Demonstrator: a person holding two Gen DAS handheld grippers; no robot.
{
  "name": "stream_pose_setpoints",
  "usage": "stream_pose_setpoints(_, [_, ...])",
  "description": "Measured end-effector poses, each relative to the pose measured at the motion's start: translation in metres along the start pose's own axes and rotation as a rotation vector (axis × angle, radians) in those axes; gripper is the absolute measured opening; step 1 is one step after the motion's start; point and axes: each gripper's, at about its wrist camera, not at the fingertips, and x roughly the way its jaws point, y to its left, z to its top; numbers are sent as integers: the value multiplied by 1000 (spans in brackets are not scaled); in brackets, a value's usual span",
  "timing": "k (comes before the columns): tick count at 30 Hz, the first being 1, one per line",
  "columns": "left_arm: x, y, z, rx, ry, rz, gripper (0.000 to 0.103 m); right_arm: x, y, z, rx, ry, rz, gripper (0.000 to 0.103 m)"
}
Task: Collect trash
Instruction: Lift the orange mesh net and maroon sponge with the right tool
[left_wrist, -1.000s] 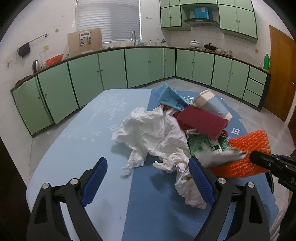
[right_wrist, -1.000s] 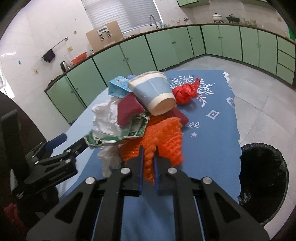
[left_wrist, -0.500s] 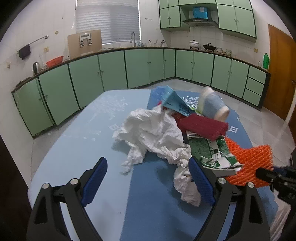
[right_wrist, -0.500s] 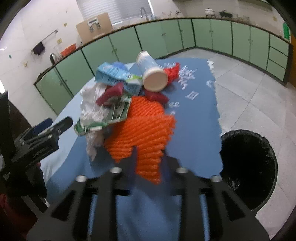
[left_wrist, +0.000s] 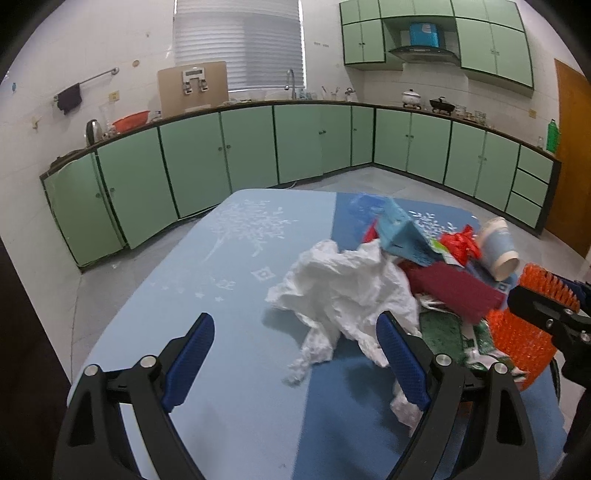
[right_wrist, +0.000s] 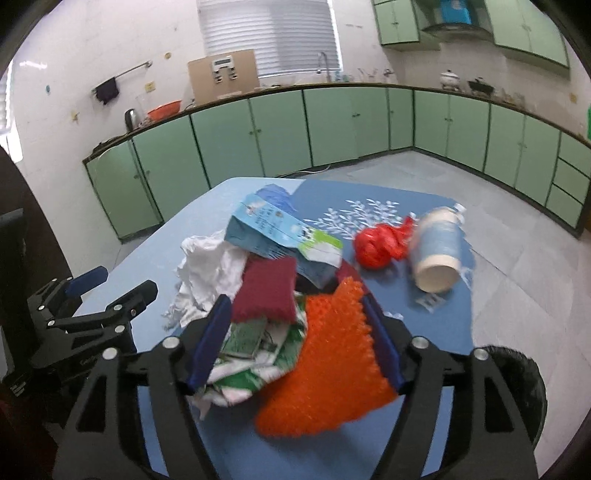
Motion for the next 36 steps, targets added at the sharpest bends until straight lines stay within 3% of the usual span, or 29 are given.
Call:
stream_pose_setpoints(11, [14, 11, -4, -20, 29, 17, 87, 31, 10, 10, -8, 62, 53, 79])
stream_pose_setpoints(15, [14, 12, -4, -22, 30, 17, 87, 40, 18, 10, -52, 97, 33, 80])
stream_pose_setpoints(17, [15, 13, -5, -24, 31, 18, 87, 44, 20, 8, -62, 111, 25, 78])
stream_pose_setpoints(20, [14, 14, -5, -23, 32, 19, 87, 50, 24, 6, -91, 133, 15, 61])
stream_pose_setpoints(23, [13, 13, -4, -23, 32, 18, 87, 54, 23, 3, -104, 156, -1, 54])
stream_pose_setpoints(30, [7, 9, -1, -21, 20, 12, 87, 35, 13, 10, -40, 126, 60, 50])
stream_pose_setpoints(36, [-3, 5, 4, -18, -2, 0, 87, 9, 12, 8, -36, 99, 58, 50])
